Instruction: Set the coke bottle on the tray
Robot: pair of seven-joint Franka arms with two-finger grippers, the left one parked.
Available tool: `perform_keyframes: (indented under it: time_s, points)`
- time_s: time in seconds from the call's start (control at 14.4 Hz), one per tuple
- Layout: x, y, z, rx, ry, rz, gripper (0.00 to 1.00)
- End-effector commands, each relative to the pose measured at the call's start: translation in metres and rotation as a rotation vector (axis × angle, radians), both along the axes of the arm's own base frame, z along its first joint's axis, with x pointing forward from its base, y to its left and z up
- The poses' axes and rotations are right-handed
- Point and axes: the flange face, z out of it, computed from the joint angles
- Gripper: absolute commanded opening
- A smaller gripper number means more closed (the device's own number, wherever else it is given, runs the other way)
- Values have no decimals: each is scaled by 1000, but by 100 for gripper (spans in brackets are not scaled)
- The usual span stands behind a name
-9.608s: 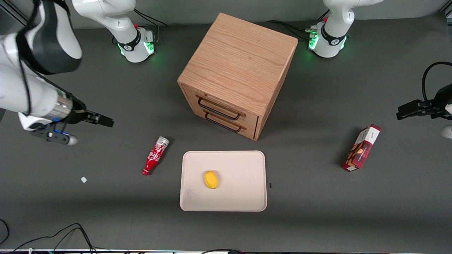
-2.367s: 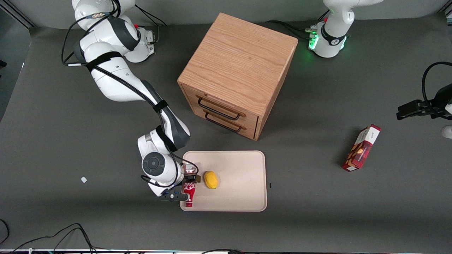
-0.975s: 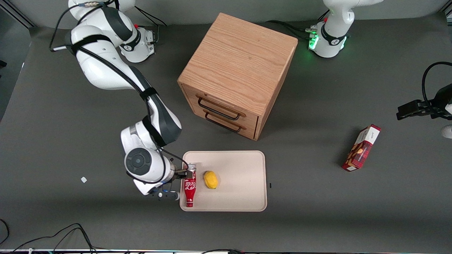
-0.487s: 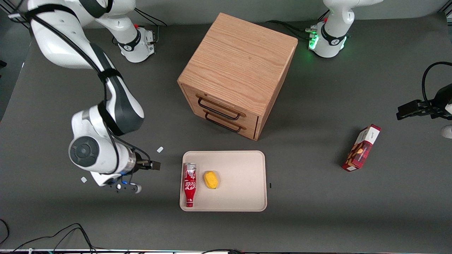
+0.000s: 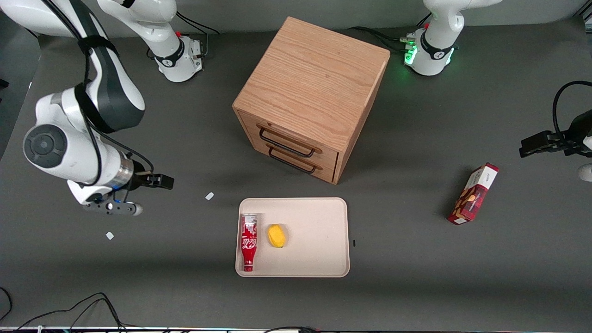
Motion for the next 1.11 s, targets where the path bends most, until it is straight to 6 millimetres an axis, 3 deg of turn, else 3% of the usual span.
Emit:
perform_keyframes:
  time_s: [0.0, 0.14, 0.21, 0.49, 0.7, 1.04]
  points:
    - [-38, 3, 8, -33, -3, 32, 100]
    - [-48, -3, 15, -54, -10, 23, 100]
    - [-53, 5, 19, -61, -12, 44, 100]
    - [-73, -30, 54, 15, -20, 62, 100]
    - [-94, -37, 70, 21, -41, 65, 100]
    - [-99, -61, 89, 91, -24, 118, 100]
